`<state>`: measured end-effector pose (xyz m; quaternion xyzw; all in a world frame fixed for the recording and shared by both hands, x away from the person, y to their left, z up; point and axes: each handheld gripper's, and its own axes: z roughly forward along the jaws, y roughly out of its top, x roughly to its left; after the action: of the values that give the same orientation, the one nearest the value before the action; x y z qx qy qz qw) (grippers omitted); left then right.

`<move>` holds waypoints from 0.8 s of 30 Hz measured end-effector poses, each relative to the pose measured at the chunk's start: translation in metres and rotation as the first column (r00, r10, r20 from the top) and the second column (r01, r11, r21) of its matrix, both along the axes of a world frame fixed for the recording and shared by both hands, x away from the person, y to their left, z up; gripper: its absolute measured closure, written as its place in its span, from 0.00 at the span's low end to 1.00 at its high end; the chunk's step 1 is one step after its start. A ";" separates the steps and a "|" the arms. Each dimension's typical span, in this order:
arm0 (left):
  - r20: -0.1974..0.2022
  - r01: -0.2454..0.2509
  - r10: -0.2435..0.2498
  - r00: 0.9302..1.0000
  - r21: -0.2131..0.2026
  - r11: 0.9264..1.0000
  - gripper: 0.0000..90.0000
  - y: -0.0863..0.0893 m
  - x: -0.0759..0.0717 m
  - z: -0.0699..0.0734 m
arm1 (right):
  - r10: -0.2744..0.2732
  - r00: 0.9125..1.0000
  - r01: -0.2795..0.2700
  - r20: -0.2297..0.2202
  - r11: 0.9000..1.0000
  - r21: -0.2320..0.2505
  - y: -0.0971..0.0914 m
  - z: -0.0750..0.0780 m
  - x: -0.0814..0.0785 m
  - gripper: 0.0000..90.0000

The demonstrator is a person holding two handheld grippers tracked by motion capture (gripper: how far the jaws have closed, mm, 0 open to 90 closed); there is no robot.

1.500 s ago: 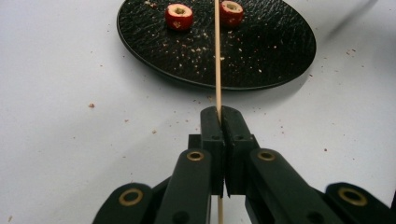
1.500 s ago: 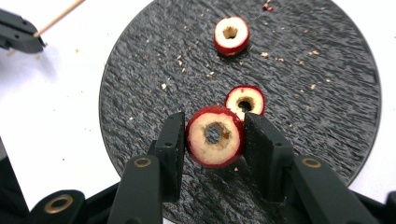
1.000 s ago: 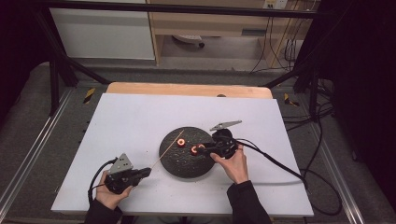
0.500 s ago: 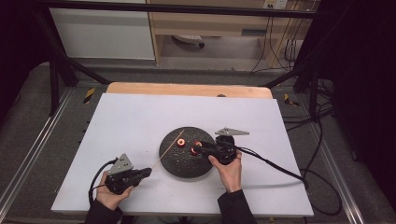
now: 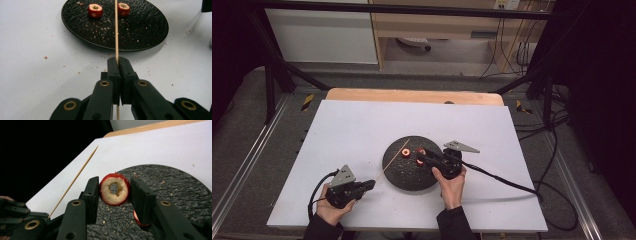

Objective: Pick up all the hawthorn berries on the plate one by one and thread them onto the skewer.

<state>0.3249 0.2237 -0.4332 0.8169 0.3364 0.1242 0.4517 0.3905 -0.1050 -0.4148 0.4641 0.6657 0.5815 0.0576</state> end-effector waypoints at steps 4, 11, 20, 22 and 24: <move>0.001 -0.004 0.004 1.000 -0.002 1.000 0.98 -0.001 0.000 0.000 | -0.025 1.000 0.024 0.013 0.999 0.038 0.002 -0.001 0.000 0.68; -0.001 -0.011 0.011 1.000 -0.010 1.000 0.98 -0.002 -0.001 0.000 | -0.079 0.996 0.074 0.036 0.989 0.125 0.005 -0.001 0.000 0.68; 0.001 -0.018 0.018 1.000 -0.022 1.000 0.98 -0.003 -0.002 0.000 | -0.126 0.991 0.116 0.046 0.975 0.190 0.009 -0.004 0.001 0.68; 0.002 -0.022 0.022 1.000 -0.026 0.999 0.98 -0.003 -0.003 0.000 | -0.139 0.989 0.125 0.055 0.971 0.206 0.009 -0.004 0.001 0.68; 0.003 -0.024 0.024 1.000 -0.028 0.999 0.98 -0.003 -0.003 0.000 | -0.156 0.986 0.139 0.059 0.963 0.229 0.010 -0.004 0.001 0.68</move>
<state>0.3222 0.2205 -0.4329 0.8062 0.3471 0.1260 0.4623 0.3918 -0.0950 -0.4189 0.4933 0.5567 0.6643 0.0733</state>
